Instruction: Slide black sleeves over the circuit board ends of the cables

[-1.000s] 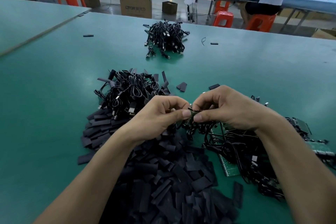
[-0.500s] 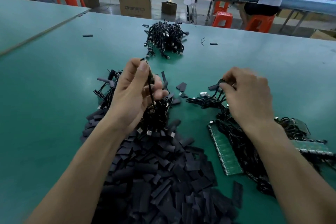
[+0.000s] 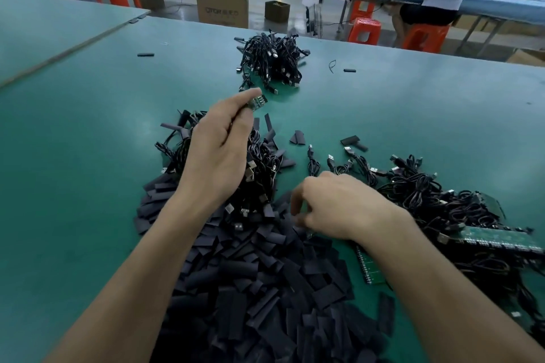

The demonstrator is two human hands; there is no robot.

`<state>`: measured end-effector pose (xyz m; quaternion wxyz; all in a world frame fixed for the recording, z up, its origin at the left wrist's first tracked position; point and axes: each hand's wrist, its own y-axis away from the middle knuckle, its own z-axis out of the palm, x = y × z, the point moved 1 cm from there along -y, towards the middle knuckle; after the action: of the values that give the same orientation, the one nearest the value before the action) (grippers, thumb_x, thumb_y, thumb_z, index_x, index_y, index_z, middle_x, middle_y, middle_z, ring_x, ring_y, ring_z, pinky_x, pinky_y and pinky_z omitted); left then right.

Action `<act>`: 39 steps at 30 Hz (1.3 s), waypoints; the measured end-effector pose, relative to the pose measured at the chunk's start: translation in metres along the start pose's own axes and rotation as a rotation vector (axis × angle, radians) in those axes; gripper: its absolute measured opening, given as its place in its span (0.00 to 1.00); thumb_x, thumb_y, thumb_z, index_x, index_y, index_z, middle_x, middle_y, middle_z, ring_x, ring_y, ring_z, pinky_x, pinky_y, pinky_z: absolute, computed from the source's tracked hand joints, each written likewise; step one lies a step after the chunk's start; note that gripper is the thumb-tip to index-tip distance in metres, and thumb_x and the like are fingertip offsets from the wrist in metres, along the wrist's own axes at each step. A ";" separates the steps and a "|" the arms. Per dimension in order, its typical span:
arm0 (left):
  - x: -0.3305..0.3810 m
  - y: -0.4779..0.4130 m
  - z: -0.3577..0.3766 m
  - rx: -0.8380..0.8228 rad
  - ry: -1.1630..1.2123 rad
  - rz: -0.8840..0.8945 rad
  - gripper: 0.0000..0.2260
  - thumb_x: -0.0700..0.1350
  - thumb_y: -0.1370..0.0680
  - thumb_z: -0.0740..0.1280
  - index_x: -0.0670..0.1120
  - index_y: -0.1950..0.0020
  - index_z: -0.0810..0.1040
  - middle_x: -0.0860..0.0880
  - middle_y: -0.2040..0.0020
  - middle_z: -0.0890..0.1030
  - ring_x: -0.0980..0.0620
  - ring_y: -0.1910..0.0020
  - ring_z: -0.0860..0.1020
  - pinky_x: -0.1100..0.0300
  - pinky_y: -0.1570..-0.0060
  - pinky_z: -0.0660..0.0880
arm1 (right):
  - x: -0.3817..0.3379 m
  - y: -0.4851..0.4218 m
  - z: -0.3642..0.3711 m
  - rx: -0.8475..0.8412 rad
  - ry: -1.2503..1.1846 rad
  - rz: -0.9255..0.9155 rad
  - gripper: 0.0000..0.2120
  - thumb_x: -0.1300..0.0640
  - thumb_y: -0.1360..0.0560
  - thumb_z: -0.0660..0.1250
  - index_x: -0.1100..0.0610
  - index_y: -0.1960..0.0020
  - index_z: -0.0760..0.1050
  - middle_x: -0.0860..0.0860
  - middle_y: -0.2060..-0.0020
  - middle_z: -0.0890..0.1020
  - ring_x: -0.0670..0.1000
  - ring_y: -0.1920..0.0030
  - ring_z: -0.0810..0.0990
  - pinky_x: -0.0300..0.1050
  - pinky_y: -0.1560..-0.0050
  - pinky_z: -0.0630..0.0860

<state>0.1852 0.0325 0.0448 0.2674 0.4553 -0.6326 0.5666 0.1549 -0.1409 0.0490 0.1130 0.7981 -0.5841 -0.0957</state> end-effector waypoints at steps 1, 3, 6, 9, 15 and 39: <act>0.000 0.000 0.000 -0.009 0.006 -0.012 0.17 0.42 0.15 0.57 0.48 0.28 0.75 0.49 0.65 0.72 0.62 0.70 0.72 0.67 0.69 0.67 | -0.003 -0.003 0.004 0.008 0.024 -0.001 0.12 0.49 0.22 0.66 0.49 0.40 0.76 0.54 0.45 0.77 0.59 0.48 0.79 0.49 0.45 0.76; 0.001 0.001 0.001 -0.040 0.006 -0.018 0.18 0.39 0.15 0.58 0.47 0.26 0.73 0.54 0.62 0.73 0.65 0.73 0.69 0.75 0.70 0.65 | -0.007 -0.006 0.011 0.015 0.062 -0.001 0.14 0.47 0.20 0.65 0.50 0.37 0.74 0.54 0.43 0.77 0.59 0.47 0.78 0.46 0.49 0.70; 0.001 0.000 0.001 -0.065 0.027 -0.003 0.19 0.38 0.16 0.60 0.48 0.25 0.71 0.53 0.60 0.79 0.60 0.74 0.68 0.70 0.74 0.66 | -0.008 -0.007 0.014 0.008 0.088 -0.006 0.21 0.39 0.23 0.67 0.47 0.35 0.74 0.52 0.44 0.79 0.57 0.45 0.79 0.49 0.46 0.67; 0.002 0.000 -0.001 -0.053 0.004 0.014 0.14 0.41 0.17 0.65 0.54 0.33 0.73 0.58 0.57 0.84 0.49 0.68 0.75 0.62 0.68 0.74 | -0.008 -0.004 0.018 0.050 0.082 -0.047 0.20 0.40 0.26 0.70 0.41 0.35 0.75 0.49 0.45 0.82 0.54 0.45 0.79 0.51 0.47 0.64; 0.002 -0.001 -0.002 -0.002 0.093 -0.001 0.09 0.42 0.18 0.65 0.58 0.47 0.76 0.58 0.60 0.85 0.60 0.69 0.76 0.69 0.69 0.70 | -0.007 0.003 0.023 0.147 -0.033 -0.139 0.13 0.45 0.27 0.73 0.40 0.43 0.78 0.40 0.61 0.75 0.48 0.51 0.77 0.49 0.50 0.63; 0.007 0.007 0.004 -0.267 -0.129 0.029 0.08 0.43 0.21 0.71 0.54 0.45 0.83 0.57 0.55 0.85 0.62 0.52 0.82 0.67 0.48 0.77 | 0.036 0.012 0.005 0.676 -1.112 -0.139 0.03 0.53 0.22 0.70 0.48 0.54 0.83 0.48 0.76 0.78 0.41 0.75 0.73 0.30 0.70 0.69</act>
<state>0.1766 0.0268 0.0461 0.2761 0.4420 -0.7246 0.4510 0.1531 -0.1793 0.0472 -0.4693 0.6571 -0.5004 -0.3123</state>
